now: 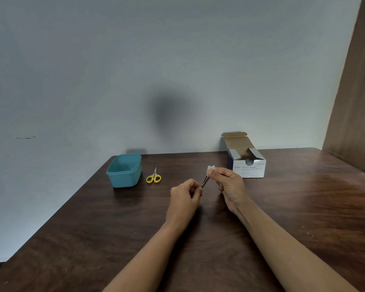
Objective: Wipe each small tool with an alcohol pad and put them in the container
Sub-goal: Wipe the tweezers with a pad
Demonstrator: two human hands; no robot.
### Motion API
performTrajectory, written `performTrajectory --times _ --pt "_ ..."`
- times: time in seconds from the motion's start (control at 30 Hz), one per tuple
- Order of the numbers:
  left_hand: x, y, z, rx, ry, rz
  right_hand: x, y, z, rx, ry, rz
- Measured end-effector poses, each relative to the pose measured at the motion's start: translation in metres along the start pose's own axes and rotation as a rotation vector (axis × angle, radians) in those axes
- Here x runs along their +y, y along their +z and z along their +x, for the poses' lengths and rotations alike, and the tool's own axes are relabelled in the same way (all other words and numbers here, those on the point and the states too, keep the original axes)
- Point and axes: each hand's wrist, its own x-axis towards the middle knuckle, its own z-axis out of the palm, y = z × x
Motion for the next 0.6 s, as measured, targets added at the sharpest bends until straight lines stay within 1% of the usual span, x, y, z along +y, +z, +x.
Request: performTrajectory --times 0.17,0.47,0.6 --pt "-0.0002 0.0001 0.0004 -0.006 -0.002 -0.014 0.0002 0.0019 -0.0017 -0.003 -0.013 -0.043" --pt "0.0003 -0.0015 -0.0002 0.012 -0.015 -0.027 0.0005 0.0003 0.0000 -0.028 0.036 -0.059" --pt "0.0007 -0.0009 0.0005 0.011 -0.020 -0.032 0.0016 -0.0006 0.0014 -0.040 0.025 -0.055"
